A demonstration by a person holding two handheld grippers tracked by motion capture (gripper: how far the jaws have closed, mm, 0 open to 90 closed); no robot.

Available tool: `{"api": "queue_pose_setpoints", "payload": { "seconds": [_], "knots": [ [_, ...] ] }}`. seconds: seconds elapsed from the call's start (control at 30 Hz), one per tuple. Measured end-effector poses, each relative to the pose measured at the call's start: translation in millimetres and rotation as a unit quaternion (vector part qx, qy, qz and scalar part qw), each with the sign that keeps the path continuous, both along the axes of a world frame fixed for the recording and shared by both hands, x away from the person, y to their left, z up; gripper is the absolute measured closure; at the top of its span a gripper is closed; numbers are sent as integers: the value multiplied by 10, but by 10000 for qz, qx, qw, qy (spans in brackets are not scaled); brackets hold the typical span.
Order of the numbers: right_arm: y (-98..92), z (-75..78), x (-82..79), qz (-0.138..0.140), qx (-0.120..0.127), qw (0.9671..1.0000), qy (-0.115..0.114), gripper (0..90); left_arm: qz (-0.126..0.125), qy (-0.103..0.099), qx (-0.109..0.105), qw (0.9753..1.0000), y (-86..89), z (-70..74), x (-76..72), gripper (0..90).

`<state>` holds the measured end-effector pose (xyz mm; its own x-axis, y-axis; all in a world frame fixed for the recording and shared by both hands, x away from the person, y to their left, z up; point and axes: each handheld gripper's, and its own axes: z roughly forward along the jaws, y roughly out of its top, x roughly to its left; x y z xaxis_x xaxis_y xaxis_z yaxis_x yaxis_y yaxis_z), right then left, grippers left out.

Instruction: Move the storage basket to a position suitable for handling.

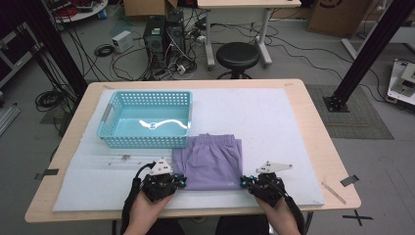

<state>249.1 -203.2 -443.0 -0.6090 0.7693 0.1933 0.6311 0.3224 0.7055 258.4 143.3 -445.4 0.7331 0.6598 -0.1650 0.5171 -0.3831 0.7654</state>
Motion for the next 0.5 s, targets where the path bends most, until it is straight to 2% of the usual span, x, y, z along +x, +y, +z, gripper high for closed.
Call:
{"api": "queue_pose_setpoints", "payload": {
  "seconds": [0.33,0.5],
  "knots": [
    [-43,0,-202,88,64,9999,73,882,-66,11,12,10000,2,-3,-158,868],
    [-56,-5,-238,90,53,9999,73,886,-94,21,44,9999,-3,-12,-189,867]
  ]
}}
